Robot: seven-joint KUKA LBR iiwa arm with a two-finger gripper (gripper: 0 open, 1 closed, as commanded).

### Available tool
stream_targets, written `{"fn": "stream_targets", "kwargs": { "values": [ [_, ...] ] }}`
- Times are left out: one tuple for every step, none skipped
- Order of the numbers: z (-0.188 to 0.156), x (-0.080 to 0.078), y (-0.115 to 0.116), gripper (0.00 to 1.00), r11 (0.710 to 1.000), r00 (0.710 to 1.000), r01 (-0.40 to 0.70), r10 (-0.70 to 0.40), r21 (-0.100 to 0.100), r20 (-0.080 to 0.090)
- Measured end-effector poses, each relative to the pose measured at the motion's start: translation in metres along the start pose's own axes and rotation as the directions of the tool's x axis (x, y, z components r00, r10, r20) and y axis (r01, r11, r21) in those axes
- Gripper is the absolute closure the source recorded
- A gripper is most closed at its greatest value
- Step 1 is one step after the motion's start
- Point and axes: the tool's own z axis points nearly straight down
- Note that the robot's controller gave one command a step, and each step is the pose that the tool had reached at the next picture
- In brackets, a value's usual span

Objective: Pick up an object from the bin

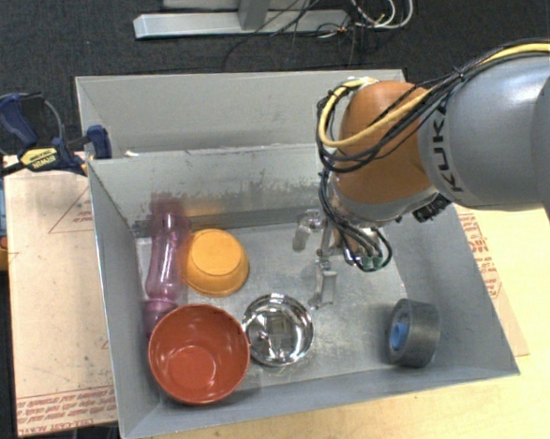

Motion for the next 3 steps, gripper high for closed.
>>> {"fn": "stream_targets", "kwargs": {
  "values": [
    [0.0,0.0,0.0,0.0,1.0,1.0,0.0,0.0,0.0,0.0],
    [0.075,-0.033,0.094,0.0,0.993,0.993,0.116,-0.116,0.0,0.007],
    [0.057,-0.028,0.089,0.0,0.99,0.99,0.138,-0.138,0.002,0.008]
  ]
}}
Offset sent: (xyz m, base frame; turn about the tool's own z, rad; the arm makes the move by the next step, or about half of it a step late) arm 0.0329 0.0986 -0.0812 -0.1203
